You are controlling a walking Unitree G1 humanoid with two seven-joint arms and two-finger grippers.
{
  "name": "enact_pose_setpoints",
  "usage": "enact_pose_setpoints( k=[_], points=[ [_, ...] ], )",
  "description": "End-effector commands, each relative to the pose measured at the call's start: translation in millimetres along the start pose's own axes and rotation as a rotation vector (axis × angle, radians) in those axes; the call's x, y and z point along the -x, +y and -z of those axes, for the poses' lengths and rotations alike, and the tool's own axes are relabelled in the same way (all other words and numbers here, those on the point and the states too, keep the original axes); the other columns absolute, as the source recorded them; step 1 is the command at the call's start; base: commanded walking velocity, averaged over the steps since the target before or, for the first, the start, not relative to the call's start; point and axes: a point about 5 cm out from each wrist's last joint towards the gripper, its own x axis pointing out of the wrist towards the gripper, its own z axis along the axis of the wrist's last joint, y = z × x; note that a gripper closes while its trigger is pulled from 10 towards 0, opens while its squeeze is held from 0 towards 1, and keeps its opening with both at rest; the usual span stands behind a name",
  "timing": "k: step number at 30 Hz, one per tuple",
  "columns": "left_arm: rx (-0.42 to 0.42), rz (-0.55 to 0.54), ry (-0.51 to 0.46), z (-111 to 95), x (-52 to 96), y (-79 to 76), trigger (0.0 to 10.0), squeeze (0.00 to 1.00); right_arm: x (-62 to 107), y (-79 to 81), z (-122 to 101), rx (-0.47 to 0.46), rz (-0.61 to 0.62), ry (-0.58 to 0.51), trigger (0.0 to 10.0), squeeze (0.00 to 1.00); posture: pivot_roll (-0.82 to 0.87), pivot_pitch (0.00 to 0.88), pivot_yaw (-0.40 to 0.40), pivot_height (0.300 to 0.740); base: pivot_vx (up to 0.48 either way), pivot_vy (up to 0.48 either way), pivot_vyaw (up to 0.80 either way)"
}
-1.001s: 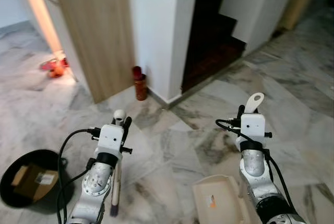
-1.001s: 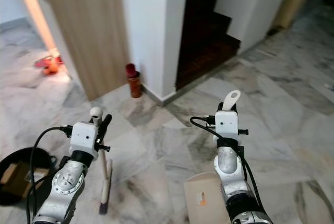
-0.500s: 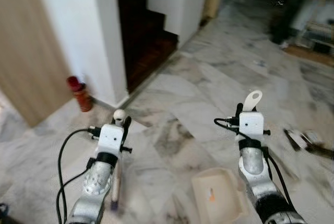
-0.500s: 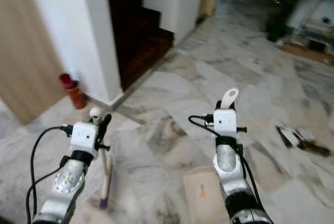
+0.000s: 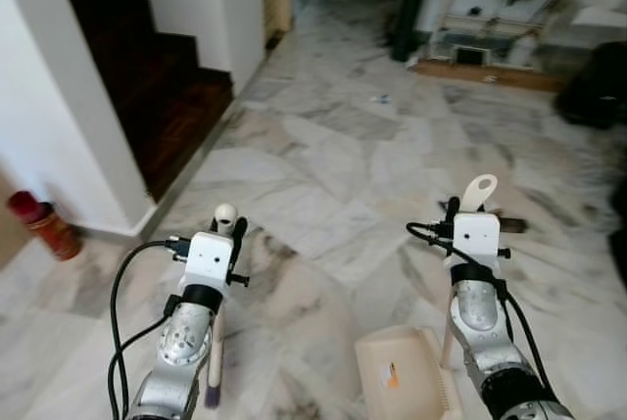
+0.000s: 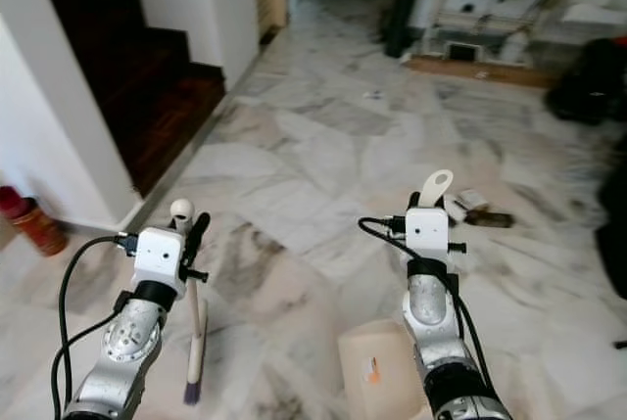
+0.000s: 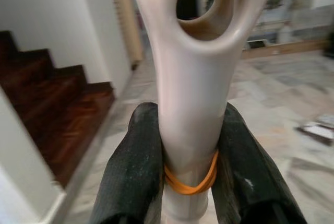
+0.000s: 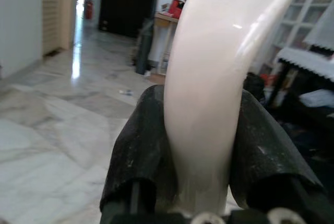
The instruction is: Sweep floor
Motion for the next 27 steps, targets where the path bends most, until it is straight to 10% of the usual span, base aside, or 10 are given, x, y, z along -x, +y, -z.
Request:
enact_pose_setpoints(
  k=[1, 18, 27],
  points=[
    [-0.017, 0.011, -0.032, -4.6, -4.0, 1.1, 10.0, 0.0, -3.5, -1.5, -7.5, -0.003, 0.004, -0.042, 10.0, 0.0, 0.09, 0.0, -0.012, 0.74, 0.0, 0.0, -0.8],
    [0.134, -0.097, 0.04, 9.6, -1.6, 18.1, 10.0, 0.0, 11.6, 2.7, 8.2, -0.188, 0.002, 0.046, 10.0, 0.0, 0.08, 0.0, -0.005, 0.74, 0.0, 0.0, -0.33],
    [0.154, -0.116, 0.017, 6.9, 4.8, 23.8, 10.0, 0.0, 35.0, -0.4, 6.4, -0.145, -0.025, -0.015, 10.0, 0.0, 0.08, 0.0, 0.001, 0.74, 0.0, 0.0, 0.0]
  ],
)
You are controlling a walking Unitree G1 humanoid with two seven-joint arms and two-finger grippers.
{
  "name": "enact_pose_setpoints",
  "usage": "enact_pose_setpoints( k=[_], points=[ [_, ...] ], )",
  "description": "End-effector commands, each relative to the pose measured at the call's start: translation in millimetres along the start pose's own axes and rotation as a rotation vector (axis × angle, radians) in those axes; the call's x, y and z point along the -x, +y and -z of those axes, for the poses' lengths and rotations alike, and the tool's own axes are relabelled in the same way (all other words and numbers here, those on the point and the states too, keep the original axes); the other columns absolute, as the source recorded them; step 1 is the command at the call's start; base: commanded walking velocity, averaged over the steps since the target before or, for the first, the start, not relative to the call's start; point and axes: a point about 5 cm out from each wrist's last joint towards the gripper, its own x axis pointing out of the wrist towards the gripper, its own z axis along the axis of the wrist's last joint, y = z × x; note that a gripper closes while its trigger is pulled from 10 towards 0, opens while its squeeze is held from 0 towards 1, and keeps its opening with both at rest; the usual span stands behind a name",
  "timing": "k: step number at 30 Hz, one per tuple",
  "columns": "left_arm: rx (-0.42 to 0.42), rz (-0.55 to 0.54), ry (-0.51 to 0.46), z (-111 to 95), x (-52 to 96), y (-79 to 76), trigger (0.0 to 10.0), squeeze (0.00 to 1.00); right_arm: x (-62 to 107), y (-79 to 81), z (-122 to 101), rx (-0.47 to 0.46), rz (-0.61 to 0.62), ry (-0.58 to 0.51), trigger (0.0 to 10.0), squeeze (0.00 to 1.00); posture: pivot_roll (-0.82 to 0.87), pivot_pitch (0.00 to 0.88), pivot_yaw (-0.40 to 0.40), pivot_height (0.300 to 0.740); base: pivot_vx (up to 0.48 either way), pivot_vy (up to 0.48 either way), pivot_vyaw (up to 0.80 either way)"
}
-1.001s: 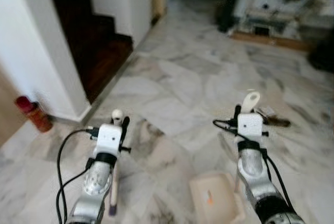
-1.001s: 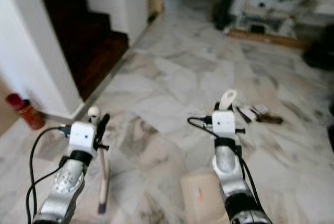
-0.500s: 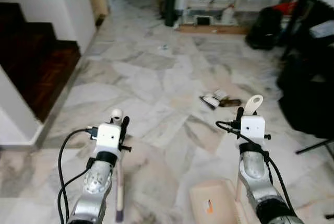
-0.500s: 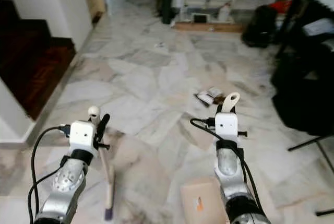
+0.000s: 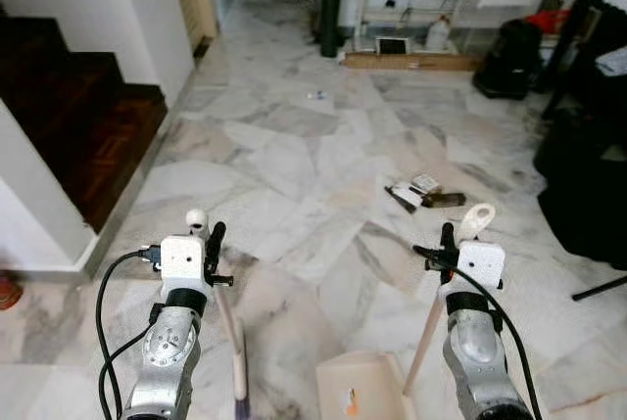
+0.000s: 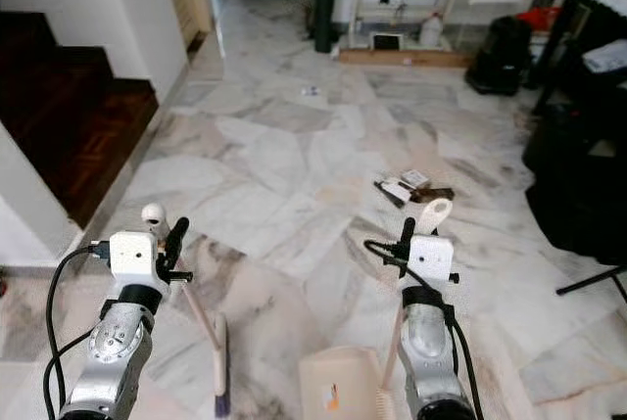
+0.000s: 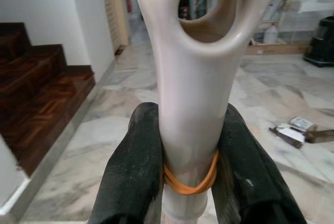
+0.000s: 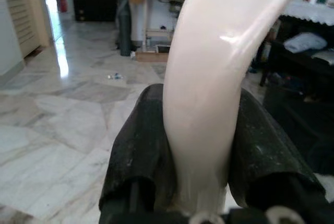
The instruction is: Sweep floor
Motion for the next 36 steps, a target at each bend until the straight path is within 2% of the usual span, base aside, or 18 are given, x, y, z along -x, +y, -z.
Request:
enact_pose_setpoints(
  k=[1, 12, 22, 36],
  points=[
    [0.013, -0.004, -0.05, -9.9, 0.0, 3.1, 10.0, 0.0, -0.8, -1.9, -13.7, 0.005, -0.01, -0.072, 10.0, 0.0, 0.08, 0.0, 0.0, 0.74, 0.0, 0.0, 0.0],
    [0.002, -0.019, -0.043, -10.6, -0.2, 5.7, 10.0, 0.0, -0.9, -5.3, -17.2, 0.005, -0.005, -0.068, 10.0, 0.0, 0.07, 0.0, -0.002, 0.74, 0.0, 0.0, 0.0],
    [0.008, -0.017, -0.051, -13.4, -3.9, 0.7, 10.0, 0.0, -7.8, -0.5, -25.8, 0.005, -0.034, -0.082, 10.0, 0.0, 0.07, 0.0, -0.01, 0.74, 0.304, 0.0, 0.0],
    [0.001, -0.006, -0.051, -13.4, -2.9, -0.6, 10.0, 0.0, -8.0, -0.6, -27.1, 0.012, -0.041, -0.08, 10.0, 0.0, 0.06, 0.003, -0.009, 0.74, 0.379, 0.0, 0.0]
  ],
)
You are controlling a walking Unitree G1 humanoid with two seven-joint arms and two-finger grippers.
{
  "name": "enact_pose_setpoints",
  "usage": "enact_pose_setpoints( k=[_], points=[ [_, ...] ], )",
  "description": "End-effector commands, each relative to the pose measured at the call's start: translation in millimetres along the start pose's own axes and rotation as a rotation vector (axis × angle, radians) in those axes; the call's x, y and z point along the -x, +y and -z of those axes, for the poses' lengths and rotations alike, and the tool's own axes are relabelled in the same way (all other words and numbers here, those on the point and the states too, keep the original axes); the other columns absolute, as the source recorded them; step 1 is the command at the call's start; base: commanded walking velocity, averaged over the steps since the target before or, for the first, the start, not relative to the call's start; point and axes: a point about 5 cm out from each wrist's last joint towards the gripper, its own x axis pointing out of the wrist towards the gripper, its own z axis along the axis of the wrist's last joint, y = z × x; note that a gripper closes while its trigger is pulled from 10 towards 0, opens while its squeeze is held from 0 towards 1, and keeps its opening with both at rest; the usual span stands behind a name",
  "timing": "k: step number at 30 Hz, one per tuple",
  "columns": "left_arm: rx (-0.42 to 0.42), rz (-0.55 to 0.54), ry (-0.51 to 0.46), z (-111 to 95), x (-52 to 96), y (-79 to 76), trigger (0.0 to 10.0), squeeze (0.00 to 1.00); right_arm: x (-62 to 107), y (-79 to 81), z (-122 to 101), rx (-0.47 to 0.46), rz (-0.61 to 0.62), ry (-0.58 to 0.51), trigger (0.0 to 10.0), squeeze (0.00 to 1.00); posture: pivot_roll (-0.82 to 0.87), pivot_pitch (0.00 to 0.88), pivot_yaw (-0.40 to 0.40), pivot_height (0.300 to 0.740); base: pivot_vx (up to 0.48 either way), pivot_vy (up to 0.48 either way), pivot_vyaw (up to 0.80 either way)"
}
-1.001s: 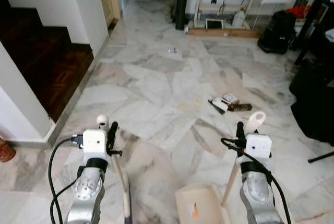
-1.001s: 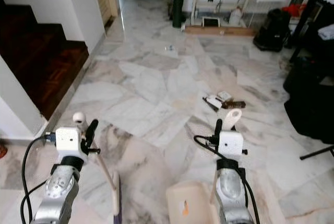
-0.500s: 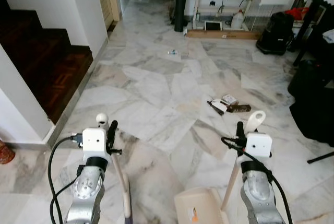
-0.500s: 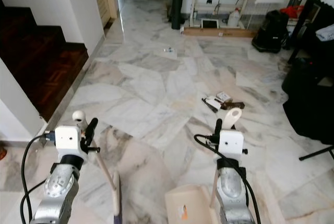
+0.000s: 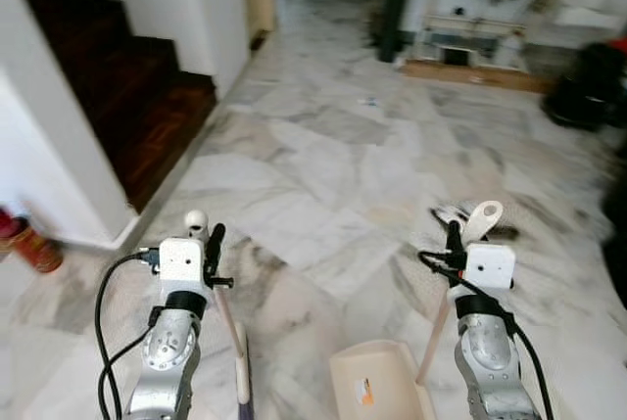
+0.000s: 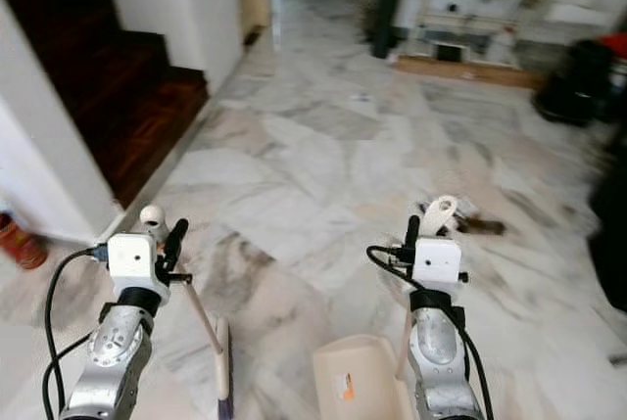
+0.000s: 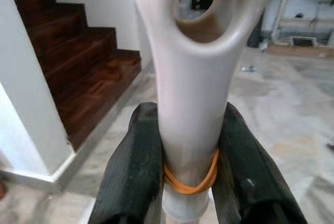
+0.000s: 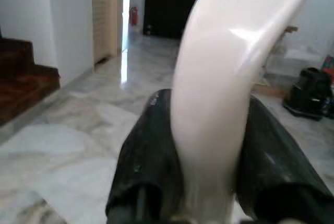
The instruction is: Sweep floor
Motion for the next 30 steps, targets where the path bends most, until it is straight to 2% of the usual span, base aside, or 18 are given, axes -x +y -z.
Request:
enact_pose_setpoints(
  k=[1, 21, 26, 30],
  points=[
    [0.013, 0.032, -0.067, -14.7, -7.7, -11.3, 10.0, 0.0, -2.4, -13.9, -4.5, 0.011, 0.041, -0.022, 10.0, 0.0, 0.06, 0.003, -0.01, 0.74, 0.386, 0.0, 0.0],
    [0.007, 0.053, -0.068, -14.0, -8.0, -13.6, 10.0, 0.0, -3.8, -11.2, -5.7, 0.014, 0.027, -0.025, 10.0, 0.0, 0.06, 0.0, -0.004, 0.74, 0.386, 0.0, 0.0],
    [0.005, 0.059, -0.069, -14.2, -8.9, -14.4, 10.0, 0.0, -5.0, -9.3, -5.7, 0.044, 0.013, -0.027, 10.0, 0.0, 0.06, 0.0, -0.002, 0.74, 0.386, 0.0, 0.0],
    [0.007, 0.064, -0.071, -14.5, -9.6, -15.6, 10.0, 0.0, -5.5, -7.6, -6.2, 0.049, 0.005, -0.031, 10.0, 0.0, 0.06, 0.0, 0.0, 0.74, 0.386, 0.0, 0.68]
  ],
)
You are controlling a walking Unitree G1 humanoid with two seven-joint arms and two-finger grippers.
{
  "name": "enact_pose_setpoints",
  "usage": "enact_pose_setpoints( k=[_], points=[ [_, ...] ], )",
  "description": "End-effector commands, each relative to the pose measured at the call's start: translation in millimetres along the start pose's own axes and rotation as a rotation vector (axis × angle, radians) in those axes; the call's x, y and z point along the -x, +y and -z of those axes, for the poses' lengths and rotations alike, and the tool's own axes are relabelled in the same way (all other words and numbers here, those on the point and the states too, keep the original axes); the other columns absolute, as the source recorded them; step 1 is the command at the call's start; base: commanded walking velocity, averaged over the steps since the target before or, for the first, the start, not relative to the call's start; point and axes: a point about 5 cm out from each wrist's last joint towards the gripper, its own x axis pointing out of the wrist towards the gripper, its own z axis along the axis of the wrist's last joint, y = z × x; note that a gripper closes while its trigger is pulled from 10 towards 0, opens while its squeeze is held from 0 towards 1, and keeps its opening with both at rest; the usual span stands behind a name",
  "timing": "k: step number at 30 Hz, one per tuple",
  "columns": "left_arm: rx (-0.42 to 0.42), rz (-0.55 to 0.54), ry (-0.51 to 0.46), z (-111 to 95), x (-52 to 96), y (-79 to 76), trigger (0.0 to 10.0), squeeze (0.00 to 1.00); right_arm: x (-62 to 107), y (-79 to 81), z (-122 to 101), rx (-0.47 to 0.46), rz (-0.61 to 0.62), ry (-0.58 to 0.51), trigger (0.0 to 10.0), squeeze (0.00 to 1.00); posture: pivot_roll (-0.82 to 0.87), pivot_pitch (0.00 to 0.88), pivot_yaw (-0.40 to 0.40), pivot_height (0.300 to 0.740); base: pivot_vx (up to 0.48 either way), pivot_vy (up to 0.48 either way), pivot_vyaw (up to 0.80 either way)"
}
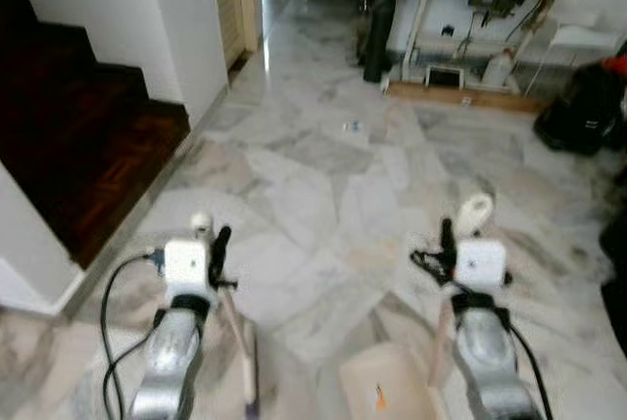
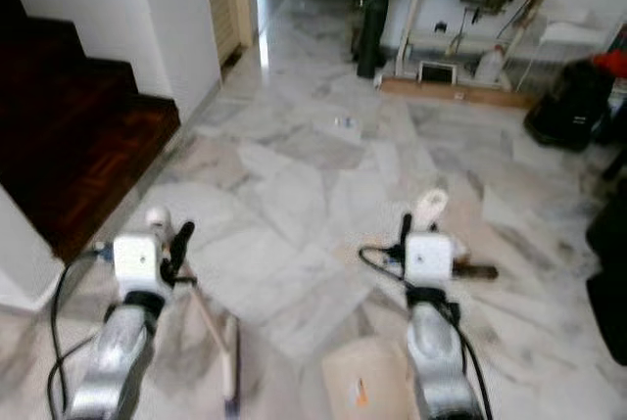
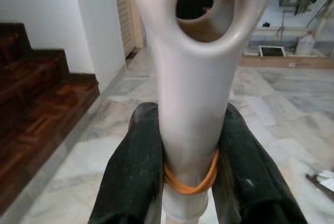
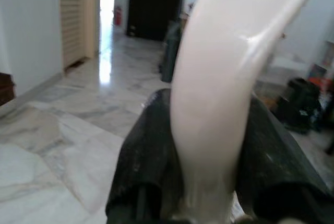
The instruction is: Sweep floor
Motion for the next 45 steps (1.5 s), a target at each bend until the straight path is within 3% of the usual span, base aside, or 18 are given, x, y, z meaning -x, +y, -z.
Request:
enact_pose_setpoints(
  k=[1, 45],
  points=[
    [0.0, 0.014, -0.051, -10.1, -5.3, -4.4, 10.0, 0.0, -2.8, -4.7, -5.7, -0.005, 0.018, -0.03, 10.0, 0.0, 0.06, 0.0, 0.001, 0.74, 0.386, 0.0, 0.51],
    [0.0, 0.015, -0.047, -10.5, -5.3, -4.9, 10.0, 0.0, -3.7, -0.5, -5.9, -0.022, 0.004, -0.025, 10.0, 0.0, 0.07, 0.0, -0.004, 0.74, 0.386, 0.0, 0.09]
  ],
)
